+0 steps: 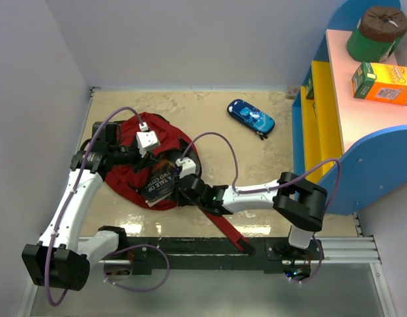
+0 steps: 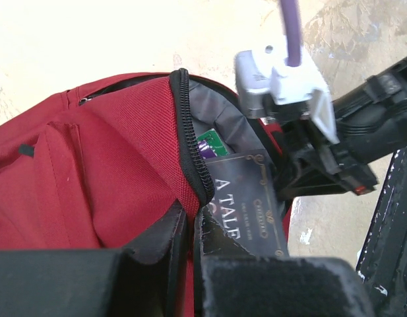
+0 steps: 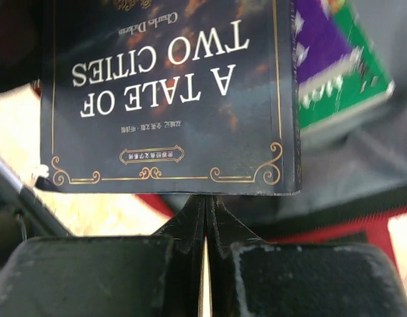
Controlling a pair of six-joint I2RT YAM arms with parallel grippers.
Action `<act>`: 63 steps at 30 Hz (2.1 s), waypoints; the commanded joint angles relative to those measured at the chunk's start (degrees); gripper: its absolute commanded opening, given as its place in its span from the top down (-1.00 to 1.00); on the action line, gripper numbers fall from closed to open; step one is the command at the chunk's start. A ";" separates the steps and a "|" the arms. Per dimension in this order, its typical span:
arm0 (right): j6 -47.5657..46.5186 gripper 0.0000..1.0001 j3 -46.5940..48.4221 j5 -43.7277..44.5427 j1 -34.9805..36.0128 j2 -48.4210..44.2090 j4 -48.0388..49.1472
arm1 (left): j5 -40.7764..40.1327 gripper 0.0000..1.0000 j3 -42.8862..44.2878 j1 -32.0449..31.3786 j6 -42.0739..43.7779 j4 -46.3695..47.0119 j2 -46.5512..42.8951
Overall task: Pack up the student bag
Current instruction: Place the book in the student bag, then move the stationery to the center of the board.
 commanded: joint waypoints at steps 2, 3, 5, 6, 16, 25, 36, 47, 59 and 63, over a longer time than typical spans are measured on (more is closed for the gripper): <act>-2.60 1.00 8.33 2.03 -3.40 2.95 2.13 | 3.07 1.00 -0.17 -0.02 0.51 1.23 -1.91; -2.87 1.00 9.12 2.29 -3.49 4.09 1.95 | 3.07 1.00 -0.43 -0.11 0.68 1.23 -2.00; -3.22 1.00 10.71 2.21 -3.84 5.15 1.78 | 2.98 1.00 -0.61 -0.11 0.86 1.05 -2.26; -3.22 1.00 11.06 1.60 -4.01 6.03 1.78 | 2.98 1.00 -0.61 -0.11 1.21 0.88 -2.18; -2.69 0.35 3.07 3.86 -5.67 -3.35 -4.43 | 2.54 1.00 -1.75 -0.02 2.62 0.17 -2.35; -12.34 -0.78 12.95 6.34 -31.14 -7.34 -16.91 | 2.98 1.00 -2.63 -0.11 2.00 1.32 -2.00; -14.57 -0.96 48.22 25.31 -43.30 21.67 -27.50 | 2.89 1.00 -3.33 -0.02 2.26 2.37 -0.42; -7.00 -0.97 68.54 31.25 -46.46 38.45 -31.45 | 2.80 1.00 -4.56 -0.02 2.35 3.69 1.08; -5.87 -0.97 72.84 23.85 -50.68 44.52 -30.47 | 0.87 1.00 -5.00 -0.02 3.76 3.25 2.31; -4.37 -0.97 76.44 16.90 -52.09 47.78 -34.25 | 0.78 1.00 -5.00 0.07 3.67 3.60 2.75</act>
